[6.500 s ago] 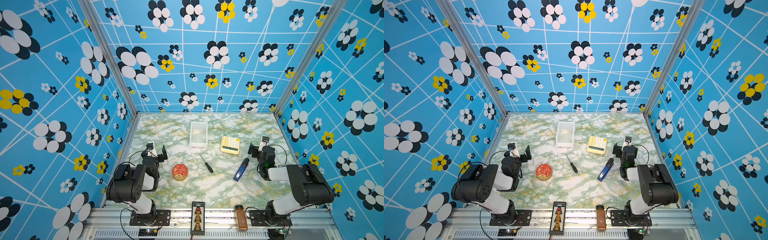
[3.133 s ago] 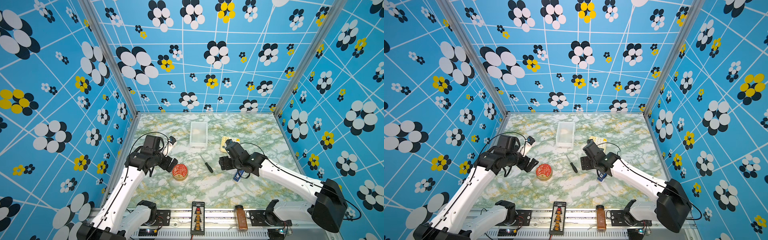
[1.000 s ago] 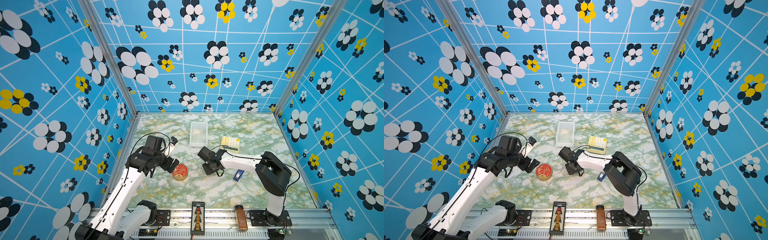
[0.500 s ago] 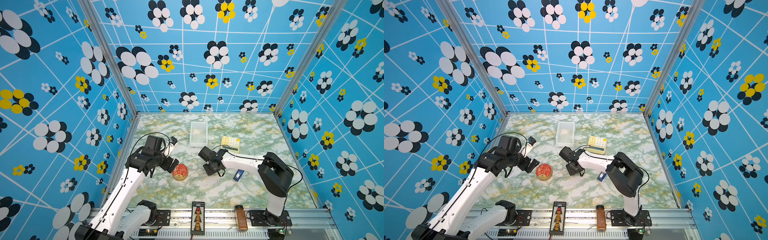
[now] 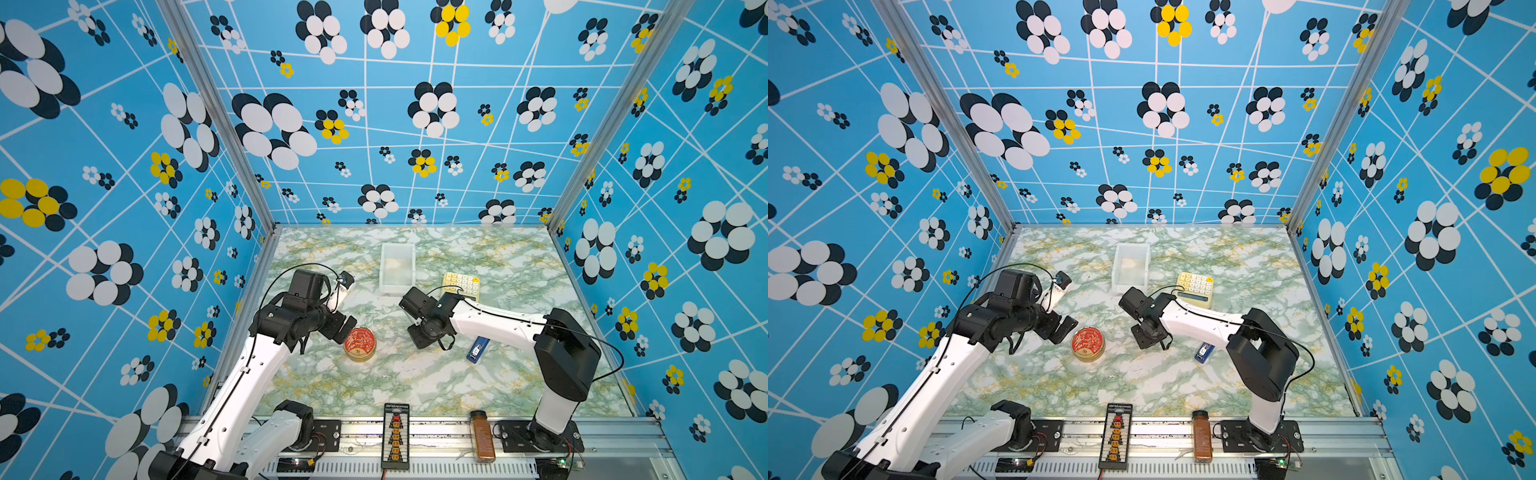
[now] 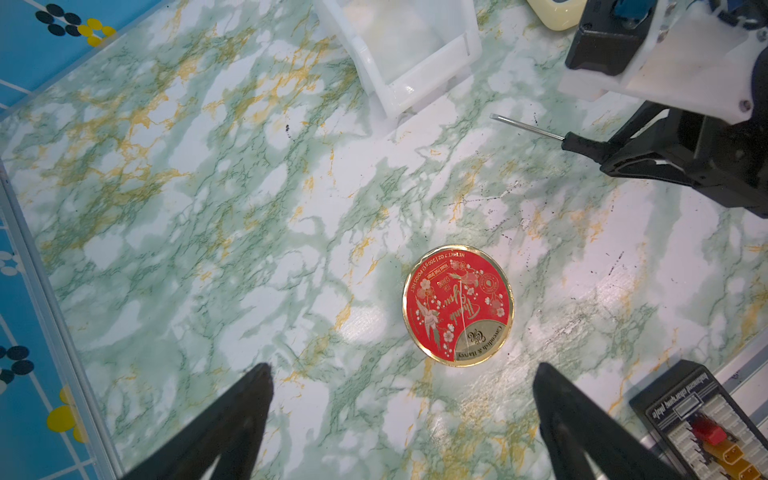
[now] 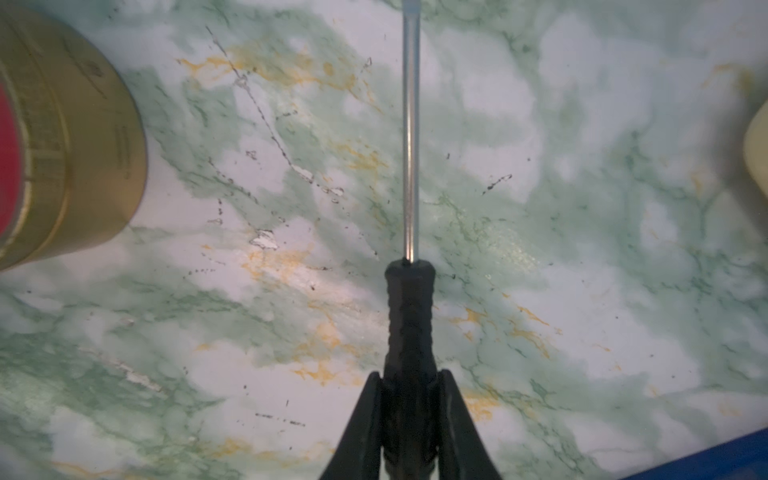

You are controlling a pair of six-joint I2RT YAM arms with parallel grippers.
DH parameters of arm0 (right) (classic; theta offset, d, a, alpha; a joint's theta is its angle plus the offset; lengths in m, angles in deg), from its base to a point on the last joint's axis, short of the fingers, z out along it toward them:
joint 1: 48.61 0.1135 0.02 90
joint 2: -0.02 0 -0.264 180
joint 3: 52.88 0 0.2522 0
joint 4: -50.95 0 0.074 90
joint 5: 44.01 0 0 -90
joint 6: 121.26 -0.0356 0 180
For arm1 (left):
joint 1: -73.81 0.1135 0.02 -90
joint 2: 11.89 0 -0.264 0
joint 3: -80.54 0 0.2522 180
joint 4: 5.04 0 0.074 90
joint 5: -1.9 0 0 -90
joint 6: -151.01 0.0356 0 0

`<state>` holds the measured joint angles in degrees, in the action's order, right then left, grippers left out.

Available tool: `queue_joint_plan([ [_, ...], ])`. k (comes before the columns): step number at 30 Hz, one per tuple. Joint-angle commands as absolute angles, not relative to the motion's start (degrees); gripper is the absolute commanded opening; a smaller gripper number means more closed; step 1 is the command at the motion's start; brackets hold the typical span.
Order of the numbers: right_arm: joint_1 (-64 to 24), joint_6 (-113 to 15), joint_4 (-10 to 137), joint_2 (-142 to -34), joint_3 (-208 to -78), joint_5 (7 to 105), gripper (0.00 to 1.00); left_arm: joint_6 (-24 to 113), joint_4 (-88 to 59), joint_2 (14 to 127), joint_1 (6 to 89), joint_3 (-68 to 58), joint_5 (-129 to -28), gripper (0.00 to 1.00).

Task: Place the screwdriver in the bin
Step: 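Lift the screwdriver and carry it over the white plastic bin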

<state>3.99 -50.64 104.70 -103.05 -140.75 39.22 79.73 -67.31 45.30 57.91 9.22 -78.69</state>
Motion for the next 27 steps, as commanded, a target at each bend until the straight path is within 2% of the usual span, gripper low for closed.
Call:
queue_joint_plan([
  [1, 4.1, -48.5, 108.6, -103.7, -147.6, 37.9, 0.18, 80.4, -68.7, 44.8, 57.5, 7.2, -79.3, 0.99],
  [10, 0.8, -46.7, 113.0, -113.5, -165.7, 33.9, 0.19, 79.8, -69.0, 44.5, 57.5, 5.9, -78.6, 0.99],
  [27, -6.0, -45.7, 116.4, -131.1, -189.6, 31.6, 0.19, 79.3, -69.0, 43.9, 57.0, 5.8, -76.8, 0.99],
])
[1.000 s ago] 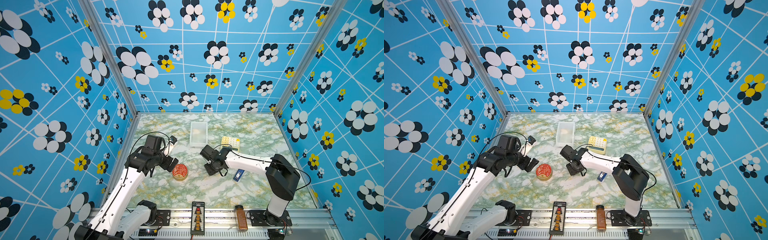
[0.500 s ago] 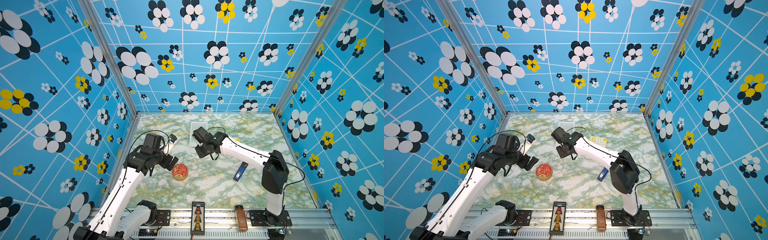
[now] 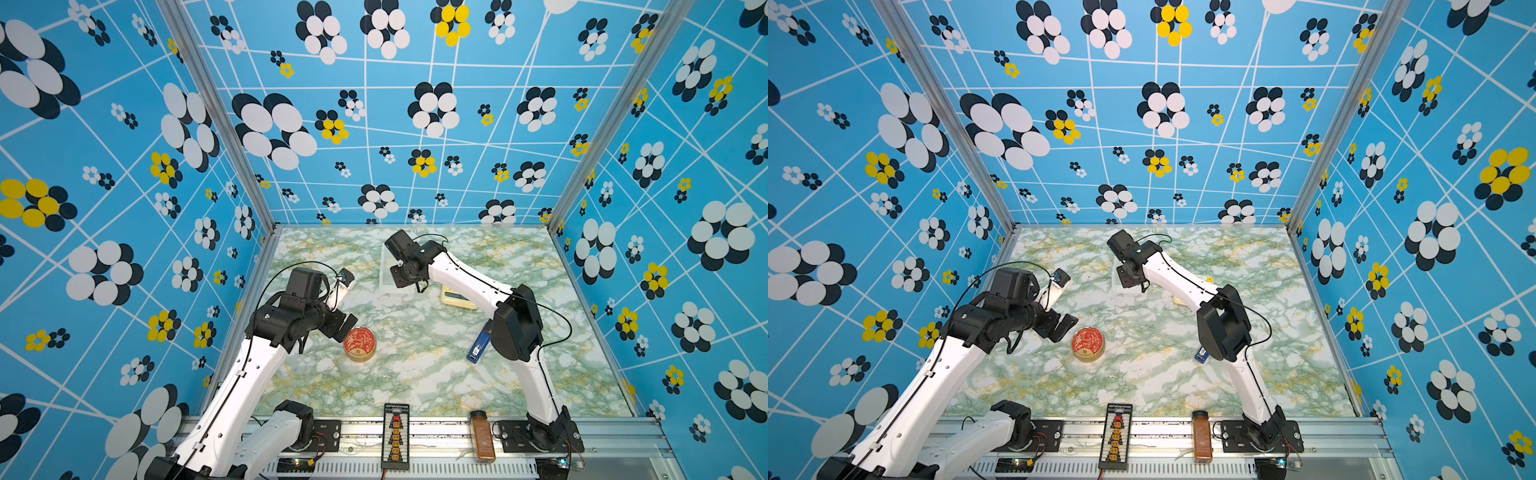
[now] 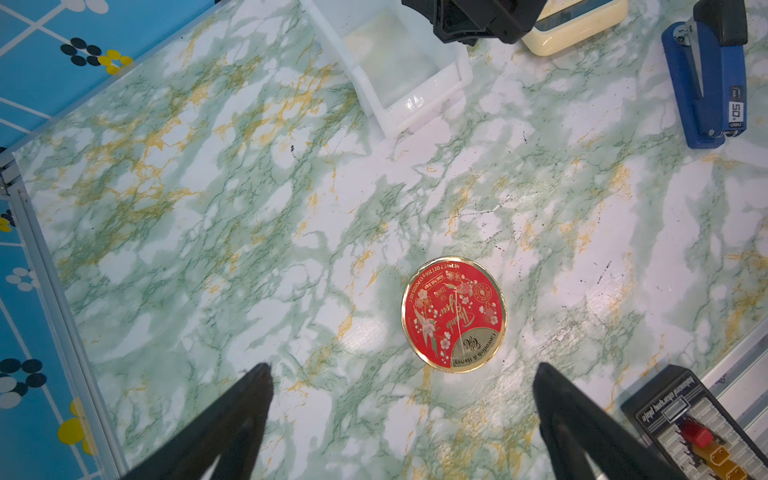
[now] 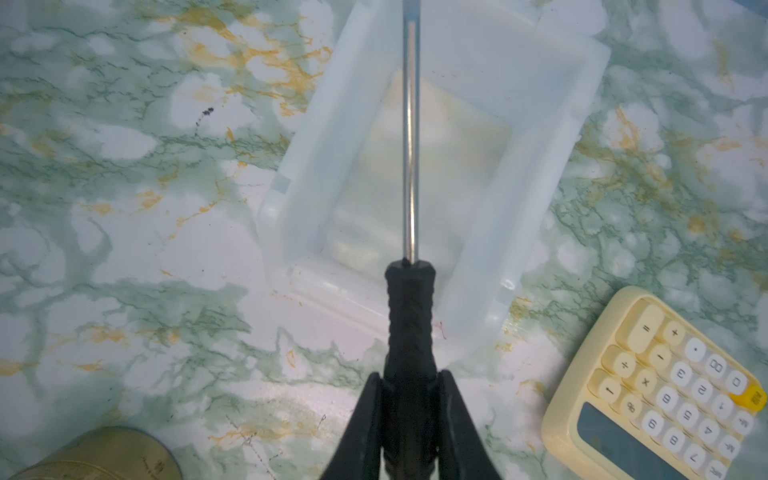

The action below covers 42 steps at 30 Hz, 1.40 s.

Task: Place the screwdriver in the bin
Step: 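Lift the screwdriver and carry it over the white plastic bin, then lower the screwdriver into the bin and open the right gripper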

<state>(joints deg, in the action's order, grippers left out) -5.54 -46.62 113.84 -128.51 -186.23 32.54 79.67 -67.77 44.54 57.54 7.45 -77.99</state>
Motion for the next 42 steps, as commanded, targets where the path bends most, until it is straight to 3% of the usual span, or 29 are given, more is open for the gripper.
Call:
queue_joint_plan([
  [1, -6.1, -45.6, 116.7, -132.1, -190.7, 31.9, 0.19, 79.3, -69.1, 44.0, 57.0, 5.8, -76.7, 0.99],
  [24, -8.6, -42.4, 117.5, -144.6, -203.5, 34.0, 0.22, 79.5, -69.5, 44.6, 56.7, 6.1, -77.4, 0.99],
  [42, -9.1, -41.3, 117.7, -148.4, -205.5, 35.1, 0.26, 79.6, -69.7, 45.5, 56.7, 5.9, -77.0, 0.99],
])
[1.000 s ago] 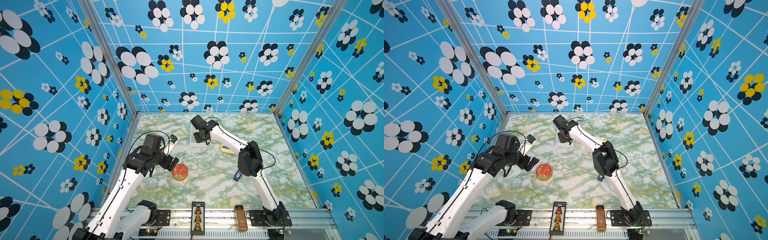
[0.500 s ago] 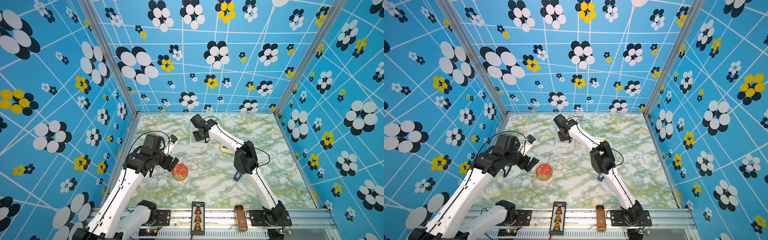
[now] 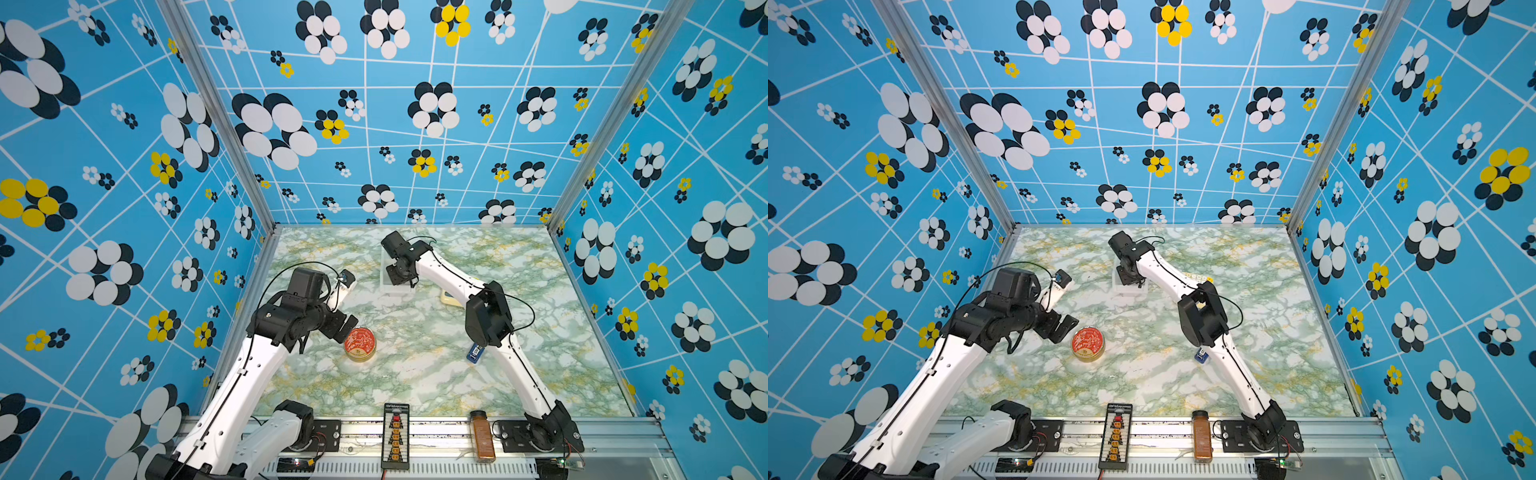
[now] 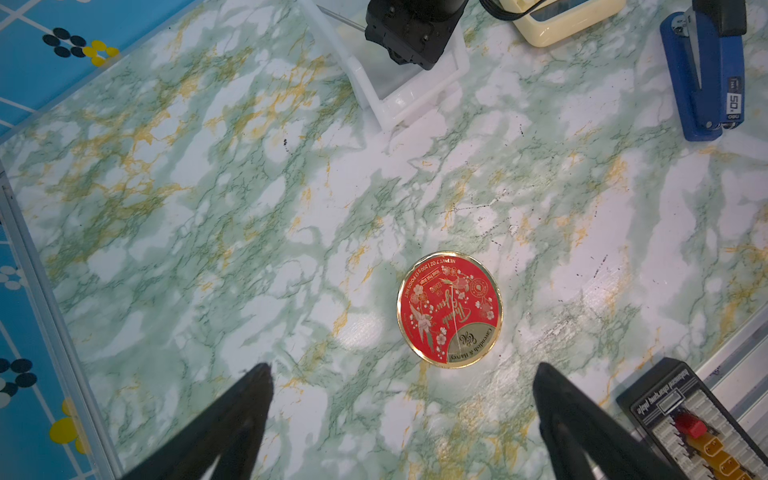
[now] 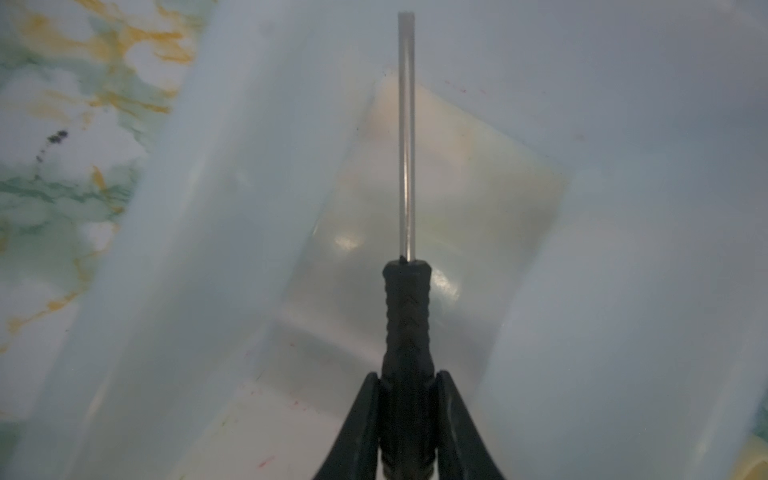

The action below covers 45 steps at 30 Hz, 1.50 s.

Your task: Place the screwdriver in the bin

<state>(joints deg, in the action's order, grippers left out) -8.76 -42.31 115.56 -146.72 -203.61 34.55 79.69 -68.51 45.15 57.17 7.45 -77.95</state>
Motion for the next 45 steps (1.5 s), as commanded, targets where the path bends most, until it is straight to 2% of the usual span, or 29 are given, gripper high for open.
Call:
queue_joint_plan([
  [1, -9.2, -41.3, 117.8, -148.7, -205.9, 35.2, 0.26, 79.6, -69.7, 45.5, 56.6, 5.9, -77.0, 0.99],
  [12, -9.2, -41.3, 119.1, -148.9, -208.3, 34.4, 0.3, 79.6, -69.9, 45.9, 56.6, 5.3, -77.2, 0.99],
  [23, -9.2, -42.6, 118.6, -138.9, -206.4, 34.1, 0.4, 80.3, -68.8, 47.8, 56.5, 6.9, -77.6, 0.99],
  [39, -9.2, -46.2, 92.1, -104.7, -162.3, 35.9, 0.55, 78.1, -68.0, 50.6, 56.5, 4.3, -79.0, 0.99],
  [45, -9.2, -46.8, 84.7, -95.0, -147.1, 33.3, 0.57, 77.9, -67.6, 50.7, 56.5, 4.6, -79.9, 0.99],
])
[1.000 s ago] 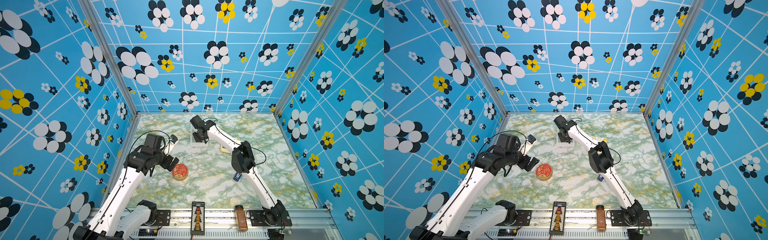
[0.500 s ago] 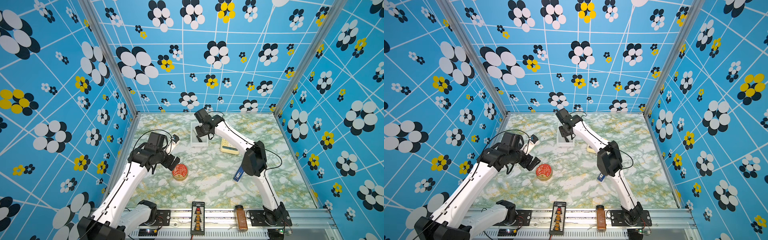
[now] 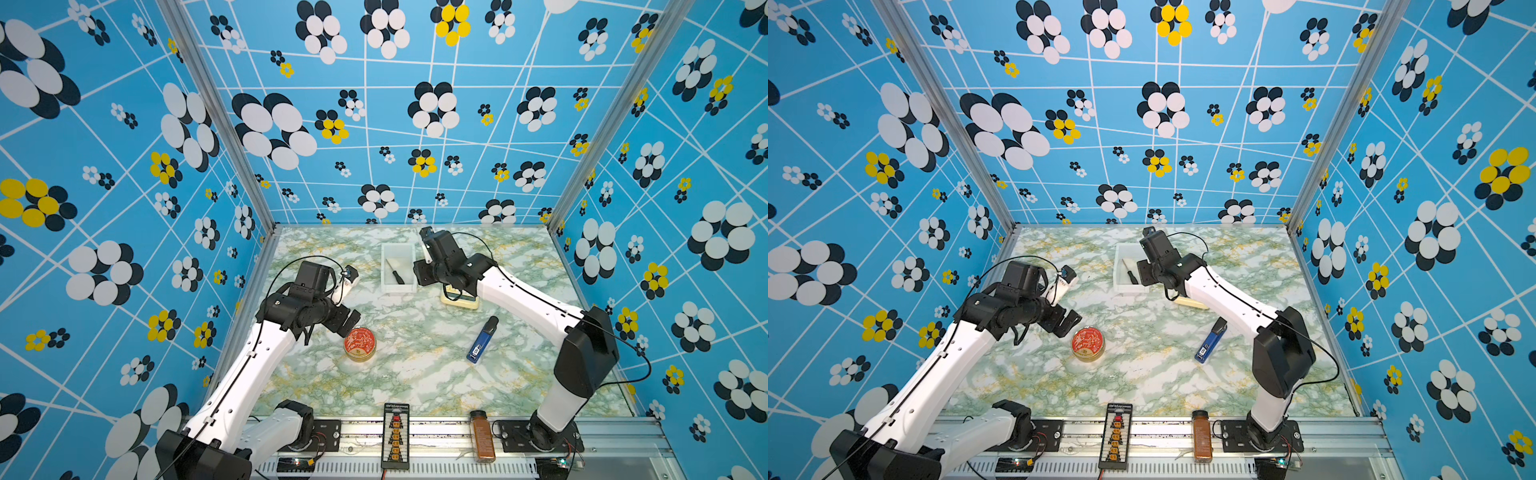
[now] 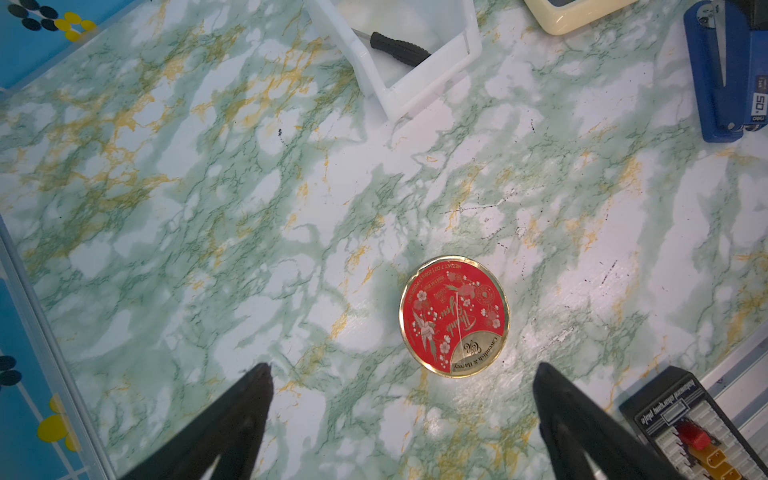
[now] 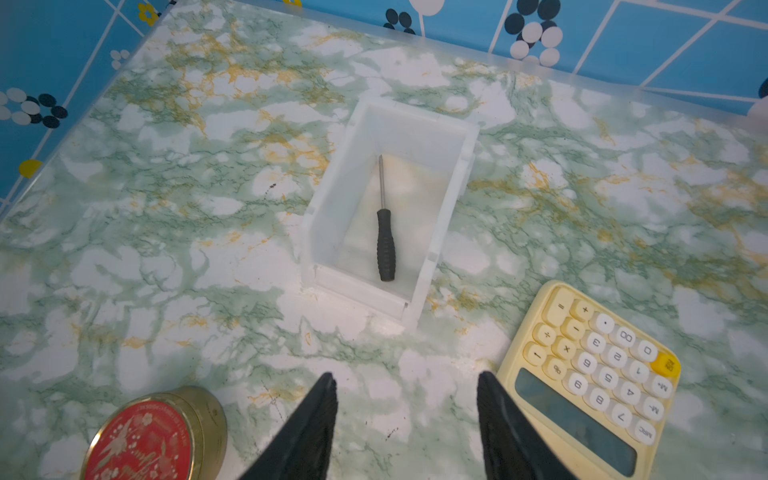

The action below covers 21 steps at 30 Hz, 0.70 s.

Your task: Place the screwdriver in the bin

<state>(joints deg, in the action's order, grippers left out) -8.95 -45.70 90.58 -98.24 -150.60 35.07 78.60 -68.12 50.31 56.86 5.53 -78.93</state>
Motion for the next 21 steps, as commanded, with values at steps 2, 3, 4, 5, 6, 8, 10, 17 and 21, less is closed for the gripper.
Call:
queue_joint_plan([
  [2, -9.3, -46.9, 84.1, -93.4, -144.5, 32.4, 0.58, 77.6, -67.4, 50.9, 56.5, 4.5, -80.2, 0.99],
  [3, -9.3, -46.7, 84.5, -93.0, -144.1, 32.2, 0.58, 77.4, -67.3, 50.9, 56.5, 4.5, -80.4, 0.99],
  [4, -9.3, -46.3, 85.2, -92.6, -143.7, 32.1, 0.58, 77.2, -67.2, 51.1, 56.5, 4.4, -80.6, 0.99],
  [5, -9.3, -45.6, 85.4, -92.2, -143.0, 31.9, 0.58, 76.9, -67.1, 51.1, 56.5, 4.4, -80.9, 0.99],
  [6, -9.3, -45.8, 85.5, -91.7, -142.4, 31.4, 0.58, 76.6, -66.8, 51.2, 56.5, 4.5, -81.4, 0.99],
  [8, -9.3, -46.1, 84.5, -89.5, -139.8, 29.6, 0.59, 76.1, -66.2, 51.1, 56.5, 4.6, -82.5, 0.99],
  [10, -9.3, -47.0, 80.0, -86.6, -135.1, 26.9, 0.73, 75.5, -65.6, 51.0, 56.5, 5.1, -83.5, 0.99],
  [17, -10.4, -47.0, 71.7, -79.6, -126.4, 24.0, 0.99, 73.7, -63.0, 50.8, 56.9, 7.0, -85.5, 0.99],
  [21, -10.6, -45.4, 73.0, -79.0, -127.0, 24.1, 0.99, 72.1, -60.7, 51.0, 57.4, 7.9, -86.7, 0.99],
])
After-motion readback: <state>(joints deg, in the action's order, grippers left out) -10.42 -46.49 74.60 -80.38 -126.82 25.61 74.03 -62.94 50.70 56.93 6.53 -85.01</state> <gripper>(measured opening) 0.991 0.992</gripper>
